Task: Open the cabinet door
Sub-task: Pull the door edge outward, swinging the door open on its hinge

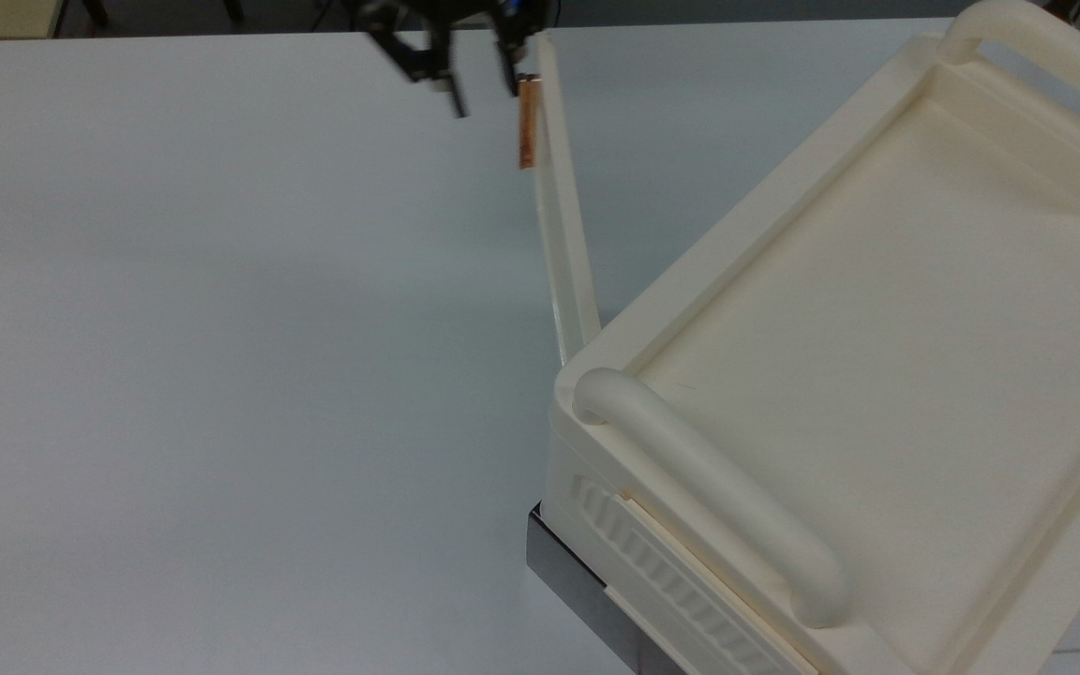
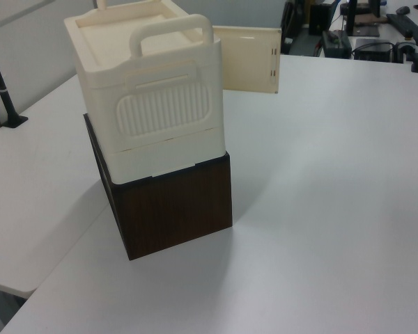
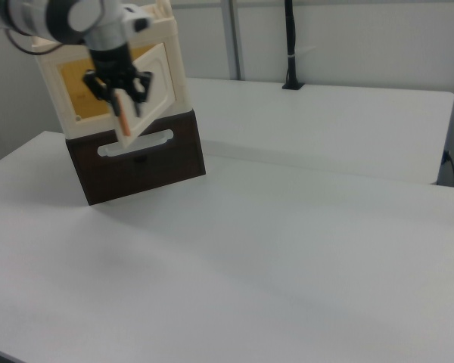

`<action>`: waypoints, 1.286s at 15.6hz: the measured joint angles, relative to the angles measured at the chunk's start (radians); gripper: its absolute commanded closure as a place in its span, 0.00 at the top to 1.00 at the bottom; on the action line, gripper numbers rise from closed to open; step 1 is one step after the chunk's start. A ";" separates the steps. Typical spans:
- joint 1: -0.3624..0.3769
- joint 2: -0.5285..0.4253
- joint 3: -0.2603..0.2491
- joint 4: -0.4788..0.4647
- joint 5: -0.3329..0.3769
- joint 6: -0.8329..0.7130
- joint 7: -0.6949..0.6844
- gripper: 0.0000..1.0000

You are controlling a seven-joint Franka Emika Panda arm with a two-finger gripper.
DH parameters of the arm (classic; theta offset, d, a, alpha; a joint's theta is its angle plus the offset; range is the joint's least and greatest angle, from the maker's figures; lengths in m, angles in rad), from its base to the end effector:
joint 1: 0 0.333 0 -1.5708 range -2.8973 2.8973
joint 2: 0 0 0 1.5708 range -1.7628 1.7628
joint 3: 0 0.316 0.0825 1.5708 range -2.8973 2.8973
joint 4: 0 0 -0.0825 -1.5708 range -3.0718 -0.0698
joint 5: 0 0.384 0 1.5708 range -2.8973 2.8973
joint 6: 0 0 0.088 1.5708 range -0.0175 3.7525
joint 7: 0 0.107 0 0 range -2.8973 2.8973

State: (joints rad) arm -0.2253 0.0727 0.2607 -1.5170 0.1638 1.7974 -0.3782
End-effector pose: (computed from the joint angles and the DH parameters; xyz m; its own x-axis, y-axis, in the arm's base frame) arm 0.5975 0.0289 0.6336 0.8980 0.3569 0.2574 0.3907 -0.9158 -0.0930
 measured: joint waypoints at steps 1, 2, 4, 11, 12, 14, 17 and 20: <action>-0.015 0.001 -0.021 -0.002 0.000 0.000 -0.009 0.70; -0.028 0.002 -0.040 -0.003 0.000 0.000 -0.014 0.72; -0.051 0.004 -0.070 -0.003 0.000 0.003 -0.019 0.85; -0.149 0.008 -0.109 -0.002 0.000 0.140 -0.019 1.00; -0.157 0.008 -0.109 -0.002 0.000 0.145 -0.019 1.00; -0.166 0.007 -0.109 0.003 0.000 0.146 -0.019 1.00; -0.186 0.003 -0.117 0.011 0.000 0.140 -0.019 1.00; -0.193 -0.010 -0.150 0.013 0.000 0.061 -0.019 1.00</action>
State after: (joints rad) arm -0.4179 0.0624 0.1111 -1.5042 0.1639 1.8580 -0.3975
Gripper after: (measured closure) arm 0.000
